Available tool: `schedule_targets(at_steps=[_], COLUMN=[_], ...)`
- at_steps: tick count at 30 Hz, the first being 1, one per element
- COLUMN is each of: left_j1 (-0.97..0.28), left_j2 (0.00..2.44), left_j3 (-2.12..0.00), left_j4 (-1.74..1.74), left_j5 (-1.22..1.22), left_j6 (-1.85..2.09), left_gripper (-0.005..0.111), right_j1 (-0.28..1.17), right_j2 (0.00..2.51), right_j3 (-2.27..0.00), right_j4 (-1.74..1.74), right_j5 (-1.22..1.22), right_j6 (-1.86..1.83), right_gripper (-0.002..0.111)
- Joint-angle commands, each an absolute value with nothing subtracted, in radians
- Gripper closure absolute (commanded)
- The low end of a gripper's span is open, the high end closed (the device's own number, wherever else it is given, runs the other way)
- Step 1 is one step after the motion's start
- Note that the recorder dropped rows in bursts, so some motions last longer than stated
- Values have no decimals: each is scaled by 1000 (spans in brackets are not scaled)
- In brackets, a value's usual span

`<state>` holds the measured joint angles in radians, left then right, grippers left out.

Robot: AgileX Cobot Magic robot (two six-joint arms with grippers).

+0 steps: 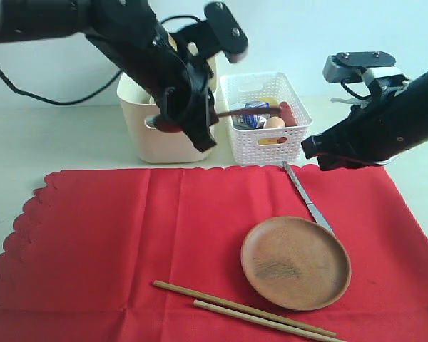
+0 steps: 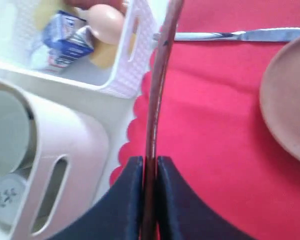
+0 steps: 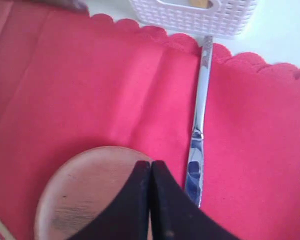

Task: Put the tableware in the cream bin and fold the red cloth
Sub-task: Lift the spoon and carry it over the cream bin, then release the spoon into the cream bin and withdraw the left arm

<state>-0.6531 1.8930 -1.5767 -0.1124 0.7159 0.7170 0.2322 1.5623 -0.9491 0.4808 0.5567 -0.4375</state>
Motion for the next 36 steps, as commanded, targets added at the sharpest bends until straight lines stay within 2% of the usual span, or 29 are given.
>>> schedule_targets(at_steps=[1,7,13,28,33,34,36], left_j1=[-570,-436,-339,-316,-314,-314,-314], left_j2=[1832,1834,1901,2336,2439,2439,2439], left_j3=[-1582,-1582,-1615,-2015,-2086,-2086,-2087], left_j4=[-98,-196,-477,-875,-1055,-1057,-1058], left_j5=[716,566,383,328,356,359,359], left_j6=[675,669,743,889,994,1014,1014], left_gripper=[107,107,107,107,106,102,83], right_j1=[232,232,232,232,232,232,232], right_j2=[1553,1553,1553,1551,1551,1551,1551], right_j3=[-1010,-1079,-1081,-1000,-972,-972,-972], right_j4=[498,489,474,470,465,465,461], right_j5=[633,776,789,657,611,609,607], right_j6=[-441,-440,-440,-456,-468,-468,-468], right_gripper=[108,108,108,108,108,108,108])
